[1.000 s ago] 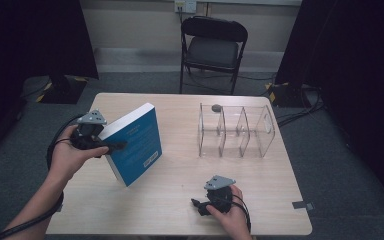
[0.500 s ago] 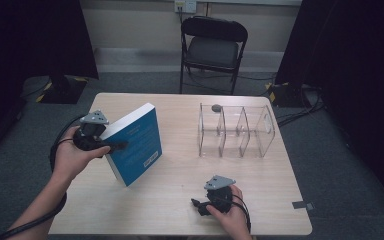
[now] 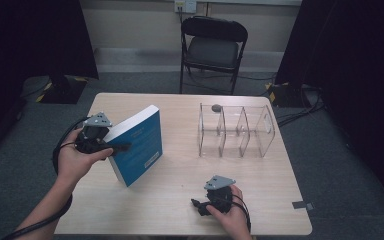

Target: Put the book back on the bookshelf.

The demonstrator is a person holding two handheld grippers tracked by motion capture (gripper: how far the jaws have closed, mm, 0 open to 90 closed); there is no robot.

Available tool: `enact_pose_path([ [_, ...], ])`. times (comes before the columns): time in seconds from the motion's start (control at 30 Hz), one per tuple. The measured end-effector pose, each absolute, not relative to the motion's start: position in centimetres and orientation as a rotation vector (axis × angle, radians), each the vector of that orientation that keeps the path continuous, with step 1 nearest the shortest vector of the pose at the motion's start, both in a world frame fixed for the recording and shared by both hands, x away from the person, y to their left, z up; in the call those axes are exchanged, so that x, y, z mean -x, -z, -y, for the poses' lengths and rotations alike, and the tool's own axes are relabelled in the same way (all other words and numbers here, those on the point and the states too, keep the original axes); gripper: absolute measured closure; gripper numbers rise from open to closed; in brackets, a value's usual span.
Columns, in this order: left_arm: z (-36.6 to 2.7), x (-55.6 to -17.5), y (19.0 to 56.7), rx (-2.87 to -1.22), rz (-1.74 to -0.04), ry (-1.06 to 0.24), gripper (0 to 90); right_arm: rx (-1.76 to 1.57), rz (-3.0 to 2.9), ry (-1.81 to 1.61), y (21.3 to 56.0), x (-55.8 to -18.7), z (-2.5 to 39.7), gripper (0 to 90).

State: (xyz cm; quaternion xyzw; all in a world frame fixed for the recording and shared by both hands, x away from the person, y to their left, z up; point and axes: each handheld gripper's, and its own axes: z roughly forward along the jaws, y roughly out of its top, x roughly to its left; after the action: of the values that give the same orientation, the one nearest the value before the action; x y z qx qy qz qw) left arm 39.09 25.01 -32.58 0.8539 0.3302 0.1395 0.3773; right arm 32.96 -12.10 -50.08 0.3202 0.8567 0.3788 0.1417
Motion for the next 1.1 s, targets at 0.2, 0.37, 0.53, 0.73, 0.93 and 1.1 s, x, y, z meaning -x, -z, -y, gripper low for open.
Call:
enact_pose_path([
  [0.2, -24.4, -38.9, 31.8, -2.169, -0.822, -0.317, 61.7, -0.923, -2.474, -1.093, 50.1, -33.0, 12.1, 16.7],
  [0.37, -23.4, -38.4, 31.0, -2.187, -0.784, -0.318, 61.9, -0.923, -2.474, -1.094, 50.1, -33.0, 12.1, 16.7],
  [0.53, -22.4, -38.5, 30.3, -2.196, -0.749, -0.281, 61.9, -0.925, -2.474, -1.093, 50.1, -33.0, 12.1, 16.6],
  [0.73, -22.4, -38.6, 30.8, -2.203, -0.742, -0.238, 61.7, -0.923, -2.475, -1.089, 50.1, -32.9, 12.1, 16.2],
  [0.93, -23.6, -37.8, 31.7, -2.196, -0.743, -0.24, 61.1, -0.923, -2.477, -1.09, 50.1, -32.9, 12.1, 16.2],
  [1.1, -24.7, -37.2, 32.1, -2.248, -0.756, -0.226, 59.2, -0.923, -2.478, -1.092, 50.1, -32.9, 12.1, 16.1],
])
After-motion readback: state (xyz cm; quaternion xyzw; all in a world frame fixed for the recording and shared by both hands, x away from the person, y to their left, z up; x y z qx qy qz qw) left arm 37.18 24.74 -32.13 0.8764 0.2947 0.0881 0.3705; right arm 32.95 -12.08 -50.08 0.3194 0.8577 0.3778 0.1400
